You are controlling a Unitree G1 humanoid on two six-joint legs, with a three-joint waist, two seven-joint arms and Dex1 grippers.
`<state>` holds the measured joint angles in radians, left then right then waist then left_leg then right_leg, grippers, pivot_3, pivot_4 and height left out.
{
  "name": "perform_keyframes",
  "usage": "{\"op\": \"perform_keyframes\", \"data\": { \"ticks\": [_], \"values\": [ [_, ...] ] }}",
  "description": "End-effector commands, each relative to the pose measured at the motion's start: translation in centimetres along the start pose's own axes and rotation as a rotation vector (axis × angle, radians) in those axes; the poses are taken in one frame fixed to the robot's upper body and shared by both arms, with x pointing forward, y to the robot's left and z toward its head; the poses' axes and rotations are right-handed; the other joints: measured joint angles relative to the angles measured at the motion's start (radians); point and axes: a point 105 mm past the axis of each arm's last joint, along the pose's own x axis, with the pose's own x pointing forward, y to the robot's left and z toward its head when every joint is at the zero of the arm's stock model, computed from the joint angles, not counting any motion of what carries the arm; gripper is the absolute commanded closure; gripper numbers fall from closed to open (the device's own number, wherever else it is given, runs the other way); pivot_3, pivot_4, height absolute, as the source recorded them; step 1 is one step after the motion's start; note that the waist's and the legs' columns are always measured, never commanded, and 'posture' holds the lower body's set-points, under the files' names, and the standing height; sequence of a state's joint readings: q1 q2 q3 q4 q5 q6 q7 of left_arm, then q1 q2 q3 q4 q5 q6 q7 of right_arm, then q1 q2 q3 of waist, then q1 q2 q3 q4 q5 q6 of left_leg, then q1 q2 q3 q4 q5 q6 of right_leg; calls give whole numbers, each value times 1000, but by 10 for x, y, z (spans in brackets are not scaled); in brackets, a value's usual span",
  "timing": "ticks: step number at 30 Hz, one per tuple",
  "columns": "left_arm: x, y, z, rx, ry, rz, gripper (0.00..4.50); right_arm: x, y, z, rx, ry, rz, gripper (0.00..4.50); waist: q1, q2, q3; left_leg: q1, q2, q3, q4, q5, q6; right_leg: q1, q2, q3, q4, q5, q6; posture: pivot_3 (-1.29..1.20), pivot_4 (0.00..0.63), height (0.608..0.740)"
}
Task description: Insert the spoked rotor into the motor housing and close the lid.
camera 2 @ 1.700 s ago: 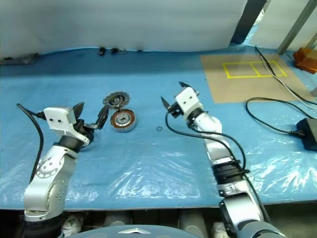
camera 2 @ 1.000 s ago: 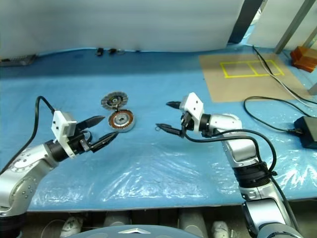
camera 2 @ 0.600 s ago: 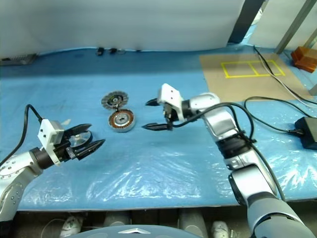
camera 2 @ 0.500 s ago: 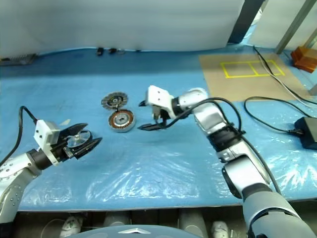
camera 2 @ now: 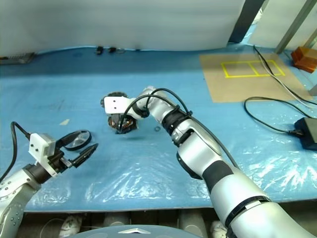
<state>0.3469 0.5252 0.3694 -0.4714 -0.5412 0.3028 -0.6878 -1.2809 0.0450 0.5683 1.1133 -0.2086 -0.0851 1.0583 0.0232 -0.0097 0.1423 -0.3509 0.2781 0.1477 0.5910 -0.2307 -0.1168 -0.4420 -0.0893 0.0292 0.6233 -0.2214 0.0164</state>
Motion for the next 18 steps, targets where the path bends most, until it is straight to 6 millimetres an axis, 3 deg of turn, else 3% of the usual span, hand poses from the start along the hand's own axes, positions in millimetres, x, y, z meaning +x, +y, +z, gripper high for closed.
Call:
{"op": "perform_keyframes", "data": {
  "ticks": [1, 15, 18],
  "values": [
    [-2, -7, 12, 42, -42, 3, 0, 4, -6, 6, -64, 22, -34, 64, -4, 0, 0, 0, 0, 0, 0, 0, 0, 0, 0, 0, 0, 0, 0, 0, 150, 740],
    [-2, -19, 6, 21, -33, 17, 0, 21, 9, -10, -132, 130, 3, 64, -8, 2, 1, 2, 0, 0, 0, 0, 0, 0, 0, 0, 1, 0, 0, 0, 150, 740],
    [2, -20, 7, 21, -45, 21, 0, 22, 15, -16, -166, 159, 47, 637, -8, 2, 1, 2, 0, 0, 0, 0, 1, 0, 0, 0, 2, 0, -1, 0, 150, 740]
  ]
}}
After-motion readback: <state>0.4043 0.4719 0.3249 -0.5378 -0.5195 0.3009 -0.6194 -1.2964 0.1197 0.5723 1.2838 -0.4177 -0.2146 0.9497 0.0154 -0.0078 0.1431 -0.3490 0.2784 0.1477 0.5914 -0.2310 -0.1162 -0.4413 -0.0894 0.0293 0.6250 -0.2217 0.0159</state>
